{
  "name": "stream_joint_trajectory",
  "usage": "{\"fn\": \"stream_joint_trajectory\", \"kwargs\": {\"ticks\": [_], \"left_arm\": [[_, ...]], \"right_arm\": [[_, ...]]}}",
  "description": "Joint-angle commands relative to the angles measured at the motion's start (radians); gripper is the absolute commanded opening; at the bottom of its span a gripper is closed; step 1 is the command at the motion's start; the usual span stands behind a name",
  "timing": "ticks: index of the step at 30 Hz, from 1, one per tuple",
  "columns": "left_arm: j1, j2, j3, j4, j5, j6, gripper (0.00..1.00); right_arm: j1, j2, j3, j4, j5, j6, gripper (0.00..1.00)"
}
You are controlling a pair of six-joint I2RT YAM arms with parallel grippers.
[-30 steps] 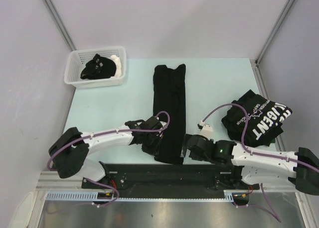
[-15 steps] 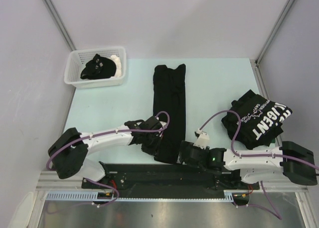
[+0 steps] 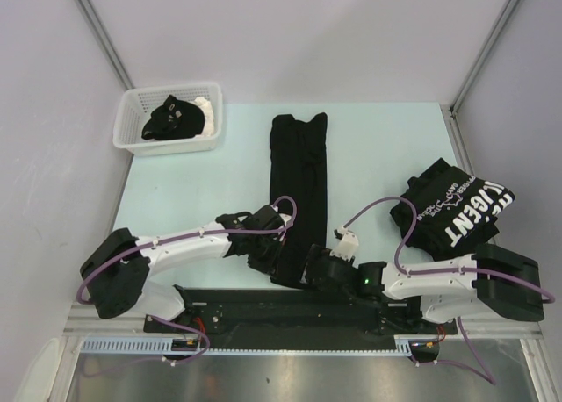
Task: Fold and stack the t-shirts
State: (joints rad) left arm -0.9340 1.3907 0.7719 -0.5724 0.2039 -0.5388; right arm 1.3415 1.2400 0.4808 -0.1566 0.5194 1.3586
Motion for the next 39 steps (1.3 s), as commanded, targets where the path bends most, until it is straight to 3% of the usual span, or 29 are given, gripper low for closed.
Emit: {"fn": "stream_joint_trajectory", "kwargs": {"ticks": [1, 2, 4, 6, 7, 12, 14, 25, 28, 34, 39], "left_arm": [[-0.006, -0.036, 0.004, -0.018, -0.008, 0.026, 0.0], [-0.006, -0.036, 0.006, -0.02, -0.008, 0.03, 0.0], [-0.006, -0.036, 0.006, -0.018, -0.008, 0.03, 0.0], [-0.006, -0.032, 0.009, -0.018, -0.003, 0.031, 0.0], [-0.006, -0.03, 0.009, -0.015, -0.003, 0.031, 0.0], [-0.006, -0.021, 0.015, -0.009, 0.002, 0.03, 0.0], [-0.006, -0.018, 0.017, -0.007, 0.003, 0.03, 0.0], [-0.006, -0.021, 0.023, -0.003, 0.0, 0.013, 0.0], [-0.005, -0.021, 0.024, -0.003, 0.005, 0.011, 0.0], [-0.006, -0.021, 0.02, -0.006, 0.006, 0.016, 0.0], [-0.006, -0.025, 0.013, -0.007, 0.006, 0.016, 0.0]], "right_arm": [[0.01, 0.015, -0.028, -0.046, -0.01, 0.033, 0.82], [0.01, 0.01, -0.028, -0.052, -0.01, 0.036, 0.79], [0.008, -0.01, -0.028, -0.076, -0.006, 0.036, 0.62], [0.004, -0.025, -0.028, -0.096, -0.001, 0.043, 0.38], [0.001, -0.031, -0.028, -0.118, -0.002, 0.048, 0.32], [-0.015, -0.065, -0.028, -0.164, -0.001, 0.047, 0.13], [-0.018, -0.074, -0.028, -0.175, -0.005, 0.037, 0.1], [-0.094, -0.057, -0.03, -0.109, -0.082, -0.061, 0.03], [-0.097, -0.042, -0.03, -0.098, -0.088, -0.053, 0.23], [-0.096, -0.031, -0.028, -0.087, -0.091, -0.047, 0.38], [-0.096, -0.017, -0.03, -0.066, -0.098, -0.047, 0.43]]}}
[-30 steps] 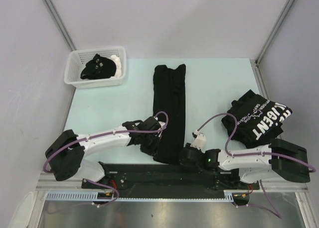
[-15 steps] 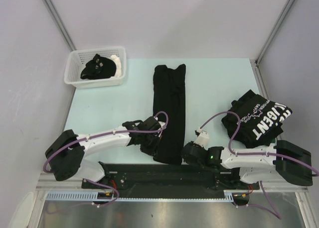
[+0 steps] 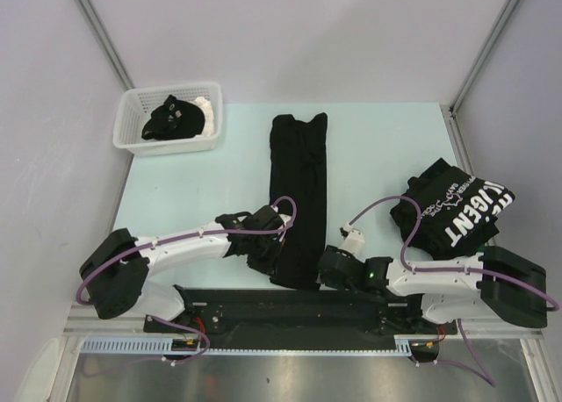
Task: Fold and stack the t-shirts
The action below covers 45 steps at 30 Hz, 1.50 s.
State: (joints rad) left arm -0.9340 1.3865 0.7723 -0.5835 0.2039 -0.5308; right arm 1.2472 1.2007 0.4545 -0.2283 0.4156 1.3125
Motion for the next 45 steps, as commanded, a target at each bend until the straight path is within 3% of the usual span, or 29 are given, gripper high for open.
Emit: {"fn": "stream_joint_trajectory", "kwargs": {"ticks": [1, 7, 12, 20, 35, 45], "left_arm": [[-0.005, -0.023, 0.01, 0.004, 0.008, 0.008, 0.0], [-0.006, -0.026, 0.007, 0.005, 0.009, 0.005, 0.0], [-0.006, -0.029, 0.007, 0.004, 0.009, 0.005, 0.0], [-0.006, -0.015, 0.004, 0.02, 0.023, 0.006, 0.0], [-0.006, -0.01, 0.022, 0.001, 0.019, 0.011, 0.0], [-0.006, -0.02, 0.005, -0.006, 0.015, 0.012, 0.0]], "right_arm": [[0.0, 0.026, -0.002, 0.012, 0.005, -0.001, 0.44], [0.006, 0.016, -0.004, 0.03, -0.014, -0.016, 0.45], [0.034, -0.093, -0.002, -0.043, 0.015, 0.001, 0.46], [0.035, -0.24, -0.01, -0.172, 0.078, 0.011, 0.57], [-0.008, -0.059, -0.036, 0.058, -0.011, -0.044, 0.57], [-0.029, 0.0, -0.037, 0.119, -0.041, -0.059, 0.56]]}}
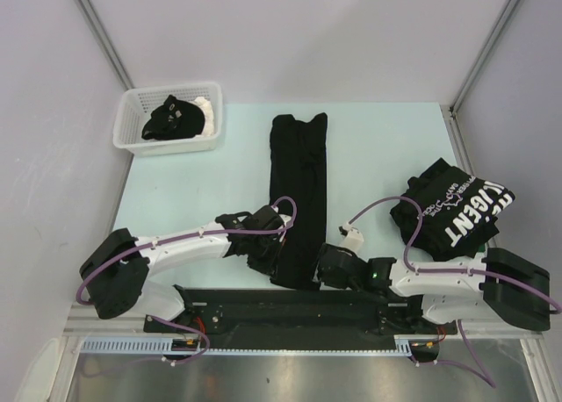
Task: Fold and stack the t-shirts
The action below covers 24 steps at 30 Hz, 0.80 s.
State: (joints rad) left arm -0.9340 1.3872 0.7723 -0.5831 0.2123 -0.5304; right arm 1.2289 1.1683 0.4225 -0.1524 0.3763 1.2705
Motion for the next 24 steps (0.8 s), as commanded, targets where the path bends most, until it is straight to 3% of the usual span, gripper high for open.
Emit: {"fn": "stream_joint_trajectory", "kwargs": {"ticks": [1, 3, 4, 8, 13, 24], "left_arm": [[-0.006, -0.02, 0.005, -0.007, 0.007, 0.013, 0.0], [-0.006, -0.017, 0.007, -0.007, 0.007, 0.015, 0.0], [-0.006, -0.019, 0.007, -0.009, 0.007, 0.015, 0.0], [-0.006, -0.019, 0.005, -0.009, 0.006, 0.015, 0.0], [-0.006, -0.016, 0.005, -0.004, 0.007, 0.015, 0.0], [-0.005, -0.04, 0.054, -0.027, -0.04, 0.033, 0.0]], "right_arm": [[-0.011, 0.037, -0.005, 0.05, -0.007, -0.017, 0.56], [-0.012, 0.056, -0.005, 0.062, -0.016, -0.016, 0.52], [-0.016, 0.062, -0.005, 0.071, -0.028, -0.016, 0.38], [-0.028, 0.093, -0.005, 0.086, -0.059, -0.017, 0.09], [-0.034, 0.116, -0.005, 0.097, -0.077, -0.02, 0.0], [-0.091, 0.057, -0.004, 0.094, -0.103, -0.065, 0.0]]}}
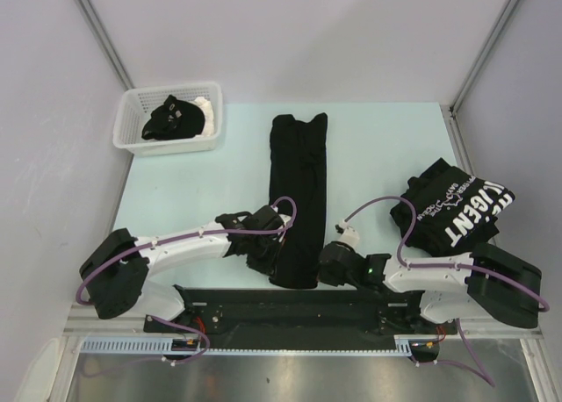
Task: Fold and stack the t-shirts
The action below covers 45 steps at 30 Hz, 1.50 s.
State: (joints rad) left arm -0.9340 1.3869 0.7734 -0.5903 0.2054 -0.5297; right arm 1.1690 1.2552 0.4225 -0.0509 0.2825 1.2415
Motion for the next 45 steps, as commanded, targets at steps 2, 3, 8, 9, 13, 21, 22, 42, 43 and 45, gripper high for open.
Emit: {"fn": "stream_joint_trajectory", "kwargs": {"ticks": [2, 3, 8, 9, 13, 21, 22, 42, 43, 45], "left_arm": [[-0.005, -0.048, 0.069, -0.035, -0.058, 0.043, 0.0], [-0.005, -0.051, 0.084, -0.04, -0.085, 0.053, 0.0], [0.0, -0.066, 0.125, -0.059, -0.149, 0.074, 0.0], [0.001, -0.069, 0.136, -0.059, -0.155, 0.074, 0.0], [0.015, -0.06, 0.165, -0.059, -0.182, 0.083, 0.0], [0.058, -0.003, 0.234, -0.057, -0.204, 0.112, 0.0], [0.067, 0.0, 0.24, -0.059, -0.204, 0.115, 0.0], [0.205, 0.169, 0.414, -0.045, -0.3, 0.192, 0.0], [0.21, 0.176, 0.423, -0.046, -0.304, 0.197, 0.0], [0.225, 0.201, 0.449, -0.048, -0.311, 0.201, 0.0]], "right_arm": [[-0.046, -0.072, -0.001, -0.02, -0.011, -0.057, 0.0], [-0.064, -0.089, 0.005, -0.026, -0.011, -0.066, 0.0], [-0.13, -0.181, 0.032, -0.099, -0.008, -0.143, 0.0], [-0.143, -0.201, 0.035, -0.107, -0.012, -0.155, 0.0], [-0.207, -0.229, 0.058, -0.129, -0.043, -0.214, 0.0], [-0.338, -0.171, 0.126, -0.099, -0.143, -0.319, 0.0], [-0.351, -0.16, 0.133, -0.086, -0.154, -0.344, 0.0], [-0.644, 0.124, 0.378, 0.022, -0.428, -0.58, 0.0], [-0.652, 0.139, 0.384, 0.023, -0.436, -0.583, 0.0], [-0.672, 0.153, 0.404, 0.026, -0.453, -0.594, 0.0]]}}
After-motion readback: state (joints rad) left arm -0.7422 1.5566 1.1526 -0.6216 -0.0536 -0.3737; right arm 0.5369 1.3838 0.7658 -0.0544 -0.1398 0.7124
